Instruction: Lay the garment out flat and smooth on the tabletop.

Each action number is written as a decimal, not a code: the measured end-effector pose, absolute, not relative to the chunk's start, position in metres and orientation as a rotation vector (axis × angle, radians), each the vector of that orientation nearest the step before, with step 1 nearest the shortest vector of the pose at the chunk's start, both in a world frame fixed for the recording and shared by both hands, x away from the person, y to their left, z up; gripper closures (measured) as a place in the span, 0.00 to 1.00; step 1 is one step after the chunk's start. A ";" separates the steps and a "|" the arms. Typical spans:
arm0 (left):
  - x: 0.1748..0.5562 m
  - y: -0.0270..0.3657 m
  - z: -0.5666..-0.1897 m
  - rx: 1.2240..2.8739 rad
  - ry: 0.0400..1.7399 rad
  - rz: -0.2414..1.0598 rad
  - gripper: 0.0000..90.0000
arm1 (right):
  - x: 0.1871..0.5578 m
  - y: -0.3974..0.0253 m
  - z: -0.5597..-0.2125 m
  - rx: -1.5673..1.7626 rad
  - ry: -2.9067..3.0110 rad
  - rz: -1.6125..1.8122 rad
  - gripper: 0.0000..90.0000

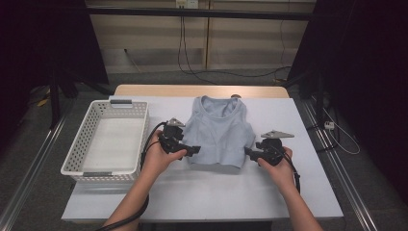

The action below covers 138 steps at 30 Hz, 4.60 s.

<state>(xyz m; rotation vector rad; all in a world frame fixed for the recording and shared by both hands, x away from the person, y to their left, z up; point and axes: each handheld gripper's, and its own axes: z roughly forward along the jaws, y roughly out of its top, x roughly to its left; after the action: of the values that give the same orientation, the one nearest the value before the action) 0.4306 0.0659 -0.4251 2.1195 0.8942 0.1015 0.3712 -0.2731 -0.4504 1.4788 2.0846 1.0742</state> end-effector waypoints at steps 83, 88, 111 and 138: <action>0.421 0.067 -0.420 2.111 0.889 0.087 0.13 | 0.381 -0.275 -0.417 1.397 2.080 1.099 0.49; 0.421 0.068 -0.420 2.113 0.894 0.088 0.13 | 0.370 -0.292 -0.429 1.436 2.075 1.057 0.46; 0.421 0.069 -0.419 2.119 0.894 0.103 0.13 | 0.384 -0.264 -0.448 1.404 2.123 0.992 0.48; 0.422 0.070 -0.420 2.115 0.900 0.100 0.13 | 0.377 -0.276 -0.434 1.455 2.080 1.094 0.96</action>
<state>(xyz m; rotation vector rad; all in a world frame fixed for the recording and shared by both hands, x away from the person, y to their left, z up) 0.4220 0.0697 -0.4197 2.1154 0.8999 0.1005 0.3766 -0.2758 -0.4340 1.4551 2.0796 1.0941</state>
